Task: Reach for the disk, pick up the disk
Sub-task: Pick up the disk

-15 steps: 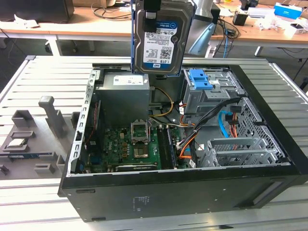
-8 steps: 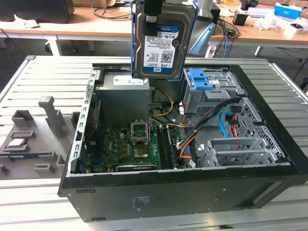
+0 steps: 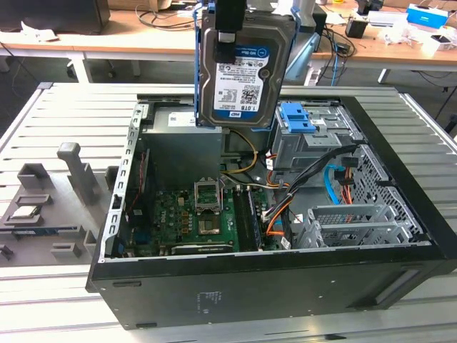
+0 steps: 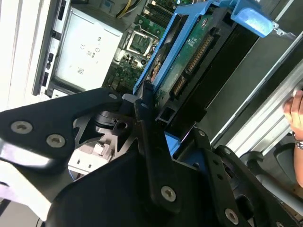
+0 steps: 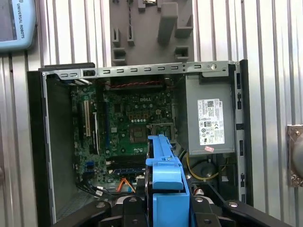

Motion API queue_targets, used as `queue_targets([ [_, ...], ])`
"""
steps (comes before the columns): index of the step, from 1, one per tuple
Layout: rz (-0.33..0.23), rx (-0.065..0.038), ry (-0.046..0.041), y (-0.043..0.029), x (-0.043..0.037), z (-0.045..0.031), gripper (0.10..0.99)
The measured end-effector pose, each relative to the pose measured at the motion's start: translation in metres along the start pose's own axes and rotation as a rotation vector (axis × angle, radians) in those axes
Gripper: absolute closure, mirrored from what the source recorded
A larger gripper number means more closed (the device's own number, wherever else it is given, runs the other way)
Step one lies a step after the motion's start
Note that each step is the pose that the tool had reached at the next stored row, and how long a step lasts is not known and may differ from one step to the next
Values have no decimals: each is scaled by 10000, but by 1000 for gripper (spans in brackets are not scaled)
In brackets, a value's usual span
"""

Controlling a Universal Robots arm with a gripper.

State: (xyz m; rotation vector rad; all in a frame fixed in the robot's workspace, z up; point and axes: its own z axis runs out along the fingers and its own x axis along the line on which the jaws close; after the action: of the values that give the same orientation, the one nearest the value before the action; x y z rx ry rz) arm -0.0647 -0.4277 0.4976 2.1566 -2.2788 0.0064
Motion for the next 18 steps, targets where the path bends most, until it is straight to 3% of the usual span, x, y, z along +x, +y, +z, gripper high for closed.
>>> queue_targets([
  [18,0,0,0,-29,521,3,722],
])
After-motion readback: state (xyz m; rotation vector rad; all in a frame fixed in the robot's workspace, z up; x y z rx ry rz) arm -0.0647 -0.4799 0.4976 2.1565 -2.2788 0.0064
